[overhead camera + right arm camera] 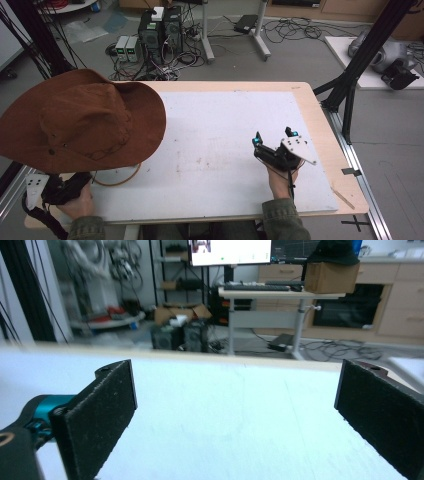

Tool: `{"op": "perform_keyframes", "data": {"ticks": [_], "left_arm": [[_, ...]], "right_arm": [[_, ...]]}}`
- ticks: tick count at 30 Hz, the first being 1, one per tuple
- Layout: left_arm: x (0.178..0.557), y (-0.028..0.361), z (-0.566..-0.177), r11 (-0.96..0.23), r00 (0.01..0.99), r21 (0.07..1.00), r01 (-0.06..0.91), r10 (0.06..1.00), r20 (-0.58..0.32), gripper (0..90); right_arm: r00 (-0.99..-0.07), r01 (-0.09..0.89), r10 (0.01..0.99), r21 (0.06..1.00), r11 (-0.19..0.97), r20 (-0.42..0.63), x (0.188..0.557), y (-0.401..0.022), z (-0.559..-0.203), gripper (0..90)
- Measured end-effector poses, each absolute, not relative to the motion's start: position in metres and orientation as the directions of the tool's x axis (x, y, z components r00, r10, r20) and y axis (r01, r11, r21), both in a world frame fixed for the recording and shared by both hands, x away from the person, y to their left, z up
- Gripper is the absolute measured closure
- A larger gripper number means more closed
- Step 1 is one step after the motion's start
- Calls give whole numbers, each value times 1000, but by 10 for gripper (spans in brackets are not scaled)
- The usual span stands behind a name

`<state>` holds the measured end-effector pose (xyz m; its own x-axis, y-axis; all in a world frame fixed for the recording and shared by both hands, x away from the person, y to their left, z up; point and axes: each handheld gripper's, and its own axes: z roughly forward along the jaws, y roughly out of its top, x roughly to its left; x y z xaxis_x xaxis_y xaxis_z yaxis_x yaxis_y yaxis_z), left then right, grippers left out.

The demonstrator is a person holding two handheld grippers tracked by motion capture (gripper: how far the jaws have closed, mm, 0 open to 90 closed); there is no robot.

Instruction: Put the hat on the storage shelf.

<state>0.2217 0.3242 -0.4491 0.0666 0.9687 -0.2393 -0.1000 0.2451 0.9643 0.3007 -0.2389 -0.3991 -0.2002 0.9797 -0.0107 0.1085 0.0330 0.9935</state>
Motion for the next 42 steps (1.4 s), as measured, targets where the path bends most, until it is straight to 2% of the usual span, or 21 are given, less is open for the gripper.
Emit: {"op": "perform_keyframes", "data": {"ticks": [3, 7, 11, 42], "left_arm": [[222, 324, -449, 247, 66, 964, -100, 968, -241, 151], [222, 324, -449, 247, 66, 964, -99, 968, -241, 151], [222, 324, -449, 243, 67, 965, -98, 969, -237, 151], [222, 323, -449, 245, 61, 965, -96, 969, -240, 151]], "right_arm": [[-205, 107, 978, 992, 62, -39, 299, -236, -413, 25], [-202, 123, 979, 992, 8, 17, 298, -243, -420, 25], [-192, 138, 981, 990, -5, 31, 298, -251, -426, 25], [-167, 131, 984, 991, -43, 65, 294, -265, -429, 25]]}}
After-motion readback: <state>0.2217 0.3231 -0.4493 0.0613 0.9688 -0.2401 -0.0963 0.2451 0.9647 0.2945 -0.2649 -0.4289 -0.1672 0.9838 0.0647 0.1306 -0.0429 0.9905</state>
